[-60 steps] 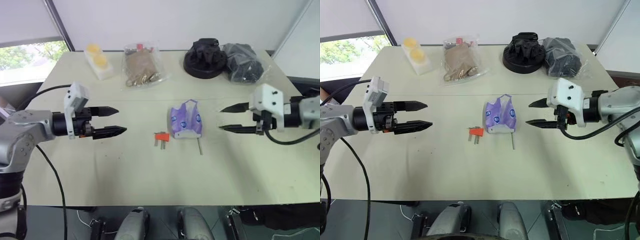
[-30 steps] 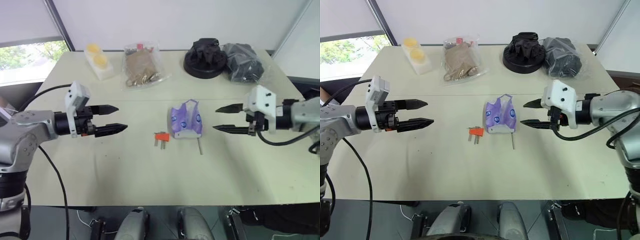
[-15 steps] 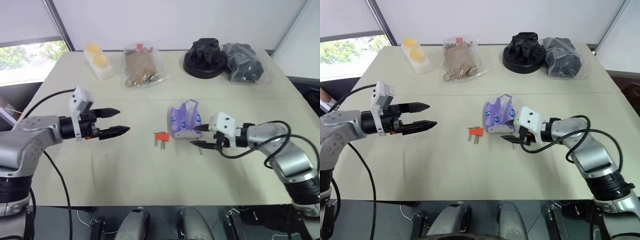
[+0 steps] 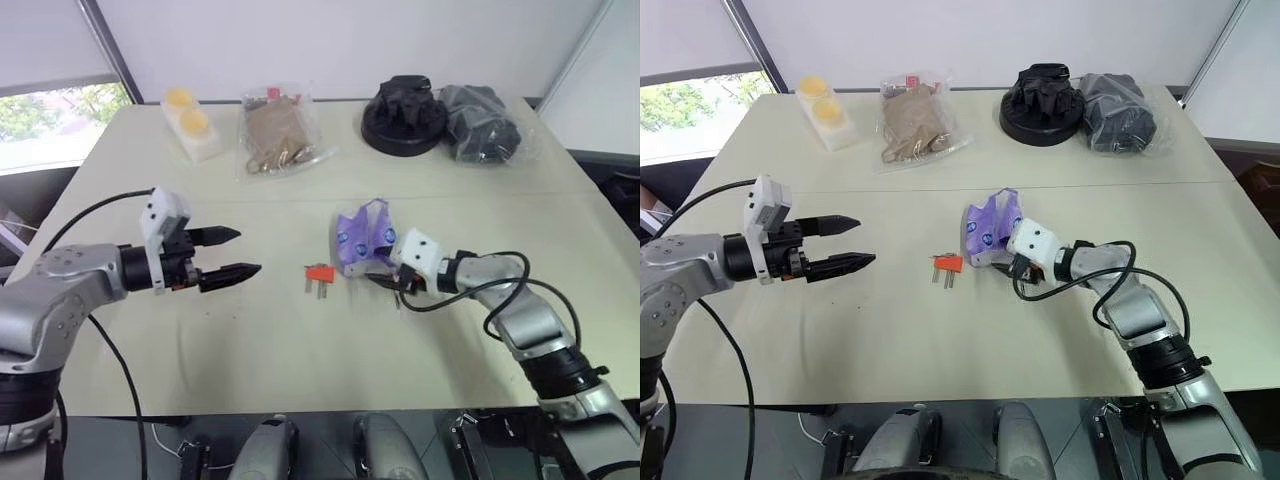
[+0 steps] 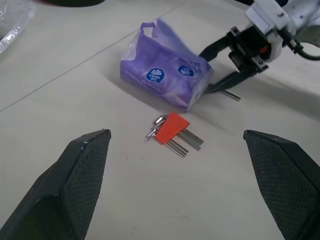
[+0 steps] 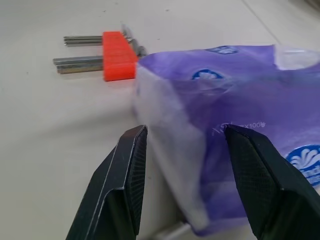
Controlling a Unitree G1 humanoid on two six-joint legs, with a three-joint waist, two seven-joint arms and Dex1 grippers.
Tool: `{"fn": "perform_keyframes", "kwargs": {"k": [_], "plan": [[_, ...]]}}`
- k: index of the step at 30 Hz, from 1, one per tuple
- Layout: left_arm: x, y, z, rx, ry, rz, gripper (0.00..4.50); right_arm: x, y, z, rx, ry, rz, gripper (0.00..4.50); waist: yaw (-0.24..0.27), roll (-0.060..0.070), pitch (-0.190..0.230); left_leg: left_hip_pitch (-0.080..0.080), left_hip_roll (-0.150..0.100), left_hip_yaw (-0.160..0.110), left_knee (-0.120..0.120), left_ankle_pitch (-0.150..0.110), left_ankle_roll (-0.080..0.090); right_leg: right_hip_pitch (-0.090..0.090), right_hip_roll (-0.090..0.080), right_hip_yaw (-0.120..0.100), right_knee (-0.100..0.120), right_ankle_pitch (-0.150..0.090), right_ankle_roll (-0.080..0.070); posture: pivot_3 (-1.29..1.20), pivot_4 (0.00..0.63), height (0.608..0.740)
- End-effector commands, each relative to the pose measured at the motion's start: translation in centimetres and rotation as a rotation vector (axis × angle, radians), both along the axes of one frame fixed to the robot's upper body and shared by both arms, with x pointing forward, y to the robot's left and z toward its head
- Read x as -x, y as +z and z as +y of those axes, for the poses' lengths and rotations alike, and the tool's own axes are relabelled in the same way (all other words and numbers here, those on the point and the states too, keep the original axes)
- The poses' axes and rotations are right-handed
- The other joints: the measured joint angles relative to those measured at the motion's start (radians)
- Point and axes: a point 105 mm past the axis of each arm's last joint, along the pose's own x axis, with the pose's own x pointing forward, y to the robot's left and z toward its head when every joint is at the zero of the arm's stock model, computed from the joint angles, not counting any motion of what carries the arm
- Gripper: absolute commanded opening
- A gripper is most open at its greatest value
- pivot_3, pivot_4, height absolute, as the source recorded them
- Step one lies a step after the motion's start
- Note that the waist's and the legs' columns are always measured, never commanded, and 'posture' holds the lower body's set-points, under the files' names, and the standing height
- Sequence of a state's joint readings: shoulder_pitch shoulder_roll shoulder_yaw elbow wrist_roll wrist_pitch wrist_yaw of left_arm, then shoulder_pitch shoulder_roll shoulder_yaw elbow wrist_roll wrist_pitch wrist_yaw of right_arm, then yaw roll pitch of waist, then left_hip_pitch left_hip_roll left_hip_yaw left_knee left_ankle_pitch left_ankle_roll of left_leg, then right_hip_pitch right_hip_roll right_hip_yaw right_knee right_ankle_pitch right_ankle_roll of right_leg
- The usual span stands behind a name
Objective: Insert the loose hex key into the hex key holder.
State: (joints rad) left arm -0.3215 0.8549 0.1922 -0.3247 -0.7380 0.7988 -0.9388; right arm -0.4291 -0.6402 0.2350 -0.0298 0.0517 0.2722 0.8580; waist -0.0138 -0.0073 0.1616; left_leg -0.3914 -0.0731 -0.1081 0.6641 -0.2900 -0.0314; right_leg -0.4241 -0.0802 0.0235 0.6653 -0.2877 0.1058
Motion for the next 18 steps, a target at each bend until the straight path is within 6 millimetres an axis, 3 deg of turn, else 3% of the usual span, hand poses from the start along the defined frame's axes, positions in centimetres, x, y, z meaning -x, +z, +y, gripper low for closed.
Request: {"fn": "perform_keyframes", "kwargs": {"k": [1, 2, 5, 10, 13, 14, 16, 18], "plan": [[0.2, 1.2, 0.0, 0.004, 0.006, -0.062, 4.50, 0.2, -0.8, 0.2, 0.044, 0.013, -0.020, 1.97, 0.000, 0.000, 0.000, 0.000, 0.000, 0.000, 0.000, 0.000, 0.000, 0.000, 0.000, 0.000, 0.000, 0.000, 0.000, 0.00, 0.150, 0.740], [0.2, 1.3, 0.0, 0.005, 0.007, -0.063, 4.50, 0.2, -1.0, 0.1, 0.046, 0.008, -0.016, 1.66, 0.000, 0.000, 0.000, 0.000, 0.000, 0.000, 0.000, 0.000, 0.000, 0.000, 0.000, 0.000, 0.000, 0.000, 0.000, 0.00, 0.150, 0.740], [0.2, 1.2, -0.1, 0.007, 0.008, -0.061, 4.50, -0.1, -1.0, 0.2, 0.020, -0.015, -0.020, 0.16, 0.000, 0.000, 0.000, 0.000, 0.000, 0.000, 0.000, 0.000, 0.000, 0.000, 0.000, 0.000, 0.000, 0.000, 0.000, 0.00, 0.150, 0.740], [0.3, 1.1, -0.2, 0.008, 0.010, -0.060, 4.50, -0.3, -0.5, 0.2, -0.010, -0.048, -0.032, 0.07, -0.001, 0.000, 0.000, 0.000, 0.000, 0.000, 0.000, 0.000, 0.000, 0.000, 0.000, 0.000, 0.000, 0.000, 0.000, 0.00, 0.150, 0.740], [0.3, 1.1, -0.3, 0.014, 0.010, -0.060, 4.50, -1.6, 2.0, -0.1, -0.122, -0.146, -0.132, 0.07, -0.001, 0.000, 0.000, 0.000, 0.000, 0.000, 0.000, 0.000, 0.000, 0.000, 0.000, 0.000, 0.000, 0.000, 0.000, 0.00, 0.150, 0.740], [0.3, 1.1, -0.3, 0.014, 0.009, -0.060, 4.50, -2.5, 3.2, -0.7, -0.171, -0.223, -0.181, 0.07, -0.001, 0.000, 0.000, 0.000, 0.000, 0.000, 0.000, 0.000, 0.000, 0.000, 0.000, 0.000, 0.000, 0.000, 0.000, 0.00, 0.150, 0.740], [0.3, 0.9, -0.7, 0.017, -0.001, -0.060, 4.50, -5.0, 7.0, -4.9, -0.242, -0.524, -0.392, 0.07, 0.000, 0.000, 0.000, 0.000, 0.000, 0.000, 0.000, 0.000, 0.000, 0.000, 0.000, 0.000, 0.000, 0.000, 0.000, 0.00, 0.150, 0.740], [0.4, 0.9, -1.2, 0.023, -0.017, -0.058, 4.50, -5.8, 9.2, -10.2, -0.295, -0.857, -0.508, 0.07, 0.002, 0.001, 0.001, 0.000, -0.001, 0.001, 0.000, 0.001, -0.002, -0.001, -0.001, 0.001, 0.001, 0.000, 0.000, 0.00, 0.150, 0.740]]}}
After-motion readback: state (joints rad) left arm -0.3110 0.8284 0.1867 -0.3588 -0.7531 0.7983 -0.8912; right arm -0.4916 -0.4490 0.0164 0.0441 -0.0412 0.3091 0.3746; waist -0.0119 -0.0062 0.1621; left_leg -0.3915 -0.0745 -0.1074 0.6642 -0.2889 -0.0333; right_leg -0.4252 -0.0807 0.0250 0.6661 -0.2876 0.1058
